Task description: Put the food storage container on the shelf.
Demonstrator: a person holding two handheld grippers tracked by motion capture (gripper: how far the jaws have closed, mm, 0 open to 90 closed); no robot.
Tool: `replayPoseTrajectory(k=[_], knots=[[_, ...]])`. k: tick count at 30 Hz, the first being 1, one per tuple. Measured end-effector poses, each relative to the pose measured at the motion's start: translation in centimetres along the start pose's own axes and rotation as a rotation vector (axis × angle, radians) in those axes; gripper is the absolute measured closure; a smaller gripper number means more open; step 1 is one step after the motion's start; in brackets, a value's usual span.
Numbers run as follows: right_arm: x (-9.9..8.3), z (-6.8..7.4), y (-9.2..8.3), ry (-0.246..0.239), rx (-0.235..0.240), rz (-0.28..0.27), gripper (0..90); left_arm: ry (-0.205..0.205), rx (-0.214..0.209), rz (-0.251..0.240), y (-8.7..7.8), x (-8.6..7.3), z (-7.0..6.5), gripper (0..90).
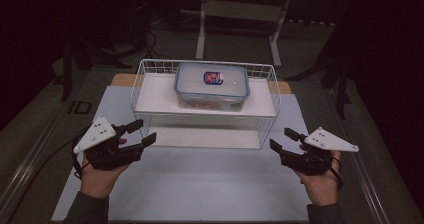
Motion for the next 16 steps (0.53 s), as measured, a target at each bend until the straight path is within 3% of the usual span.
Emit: replayPoseTrajectory(k=[2, 9, 16], knots=[[-0.9, -0.5, -0.4, -0.008, -0.023, 0.003, 32.5, -0.011, 0.019, -0.001, -0.3, -1.1, 0.8, 39.3], [-4.1, -2.0, -1.8, 0.028, -0.070, 0.018, 31.7, -0.043, 0.087, -0.024, -1.6, -3.9, 2.7, 38.7], [-5.3, -2.6, -2.4, 0.053, -0.085, 0.021, 31.4, -0.056, 0.118, -0.022, -1.9, -4.9, 3.3, 38.6]])
Point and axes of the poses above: each handheld gripper's, and its own axes: y roughly forward along the jaws, x roughly out of its top, z roughly to its left, the point moved 7 cm from there along y, roughly forward along the jaws, and after that the axes turned 2 degrees about -z, right-handed, at the moved point
